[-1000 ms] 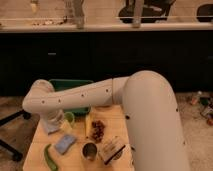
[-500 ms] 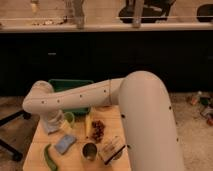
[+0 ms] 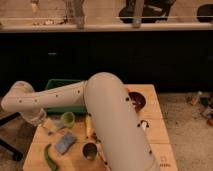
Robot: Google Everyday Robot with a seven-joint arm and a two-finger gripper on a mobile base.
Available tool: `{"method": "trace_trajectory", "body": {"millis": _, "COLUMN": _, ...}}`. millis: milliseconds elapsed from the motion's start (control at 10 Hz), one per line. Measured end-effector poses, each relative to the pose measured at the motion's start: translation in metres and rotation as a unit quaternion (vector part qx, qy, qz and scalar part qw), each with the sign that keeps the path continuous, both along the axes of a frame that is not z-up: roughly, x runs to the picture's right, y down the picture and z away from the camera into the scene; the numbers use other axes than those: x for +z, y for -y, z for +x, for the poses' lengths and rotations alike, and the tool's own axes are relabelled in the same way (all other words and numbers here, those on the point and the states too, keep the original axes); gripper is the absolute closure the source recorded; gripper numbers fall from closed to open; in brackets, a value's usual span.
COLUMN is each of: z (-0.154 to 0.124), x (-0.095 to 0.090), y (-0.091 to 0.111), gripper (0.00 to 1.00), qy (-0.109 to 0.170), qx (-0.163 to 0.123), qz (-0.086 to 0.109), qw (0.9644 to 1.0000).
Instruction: Wipe purple bowl with towel
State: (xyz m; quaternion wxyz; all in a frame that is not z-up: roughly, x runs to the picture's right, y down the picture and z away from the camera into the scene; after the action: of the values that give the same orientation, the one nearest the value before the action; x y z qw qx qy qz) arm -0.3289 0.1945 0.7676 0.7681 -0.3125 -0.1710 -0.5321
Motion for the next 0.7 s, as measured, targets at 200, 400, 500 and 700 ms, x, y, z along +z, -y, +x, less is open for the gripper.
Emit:
{"method": "trace_trajectory", "body": {"millis": 200, "z": -0.002, "x": 0.016, "y": 0.0, "gripper": 0.2, "qy": 0.004, "qx": 0.001, "qz": -0.009, "qw": 0.9999}}
{"method": "trace_trajectory", "body": {"millis": 400, "z": 0.003, "x": 0.03, "y": -0.006, "gripper": 0.2, "qy": 0.007, "qx": 0.008, "qz": -0.021, "qw": 0.9997}}
{"method": "trace_trajectory", "body": {"millis": 500, "z": 0.004, "x": 0.035, "y": -0.01, "gripper": 0.2, "qy": 0.008, "qx": 0.012, "qz": -0.027, "qw": 0.9995}}
{"method": "trace_trajectory", "body": {"millis": 700, "z": 0.01, "x": 0.048, "y": -0.019, "gripper": 0.2, "qy": 0.006, "qx": 0.019, "qz": -0.042, "qw": 0.9989}}
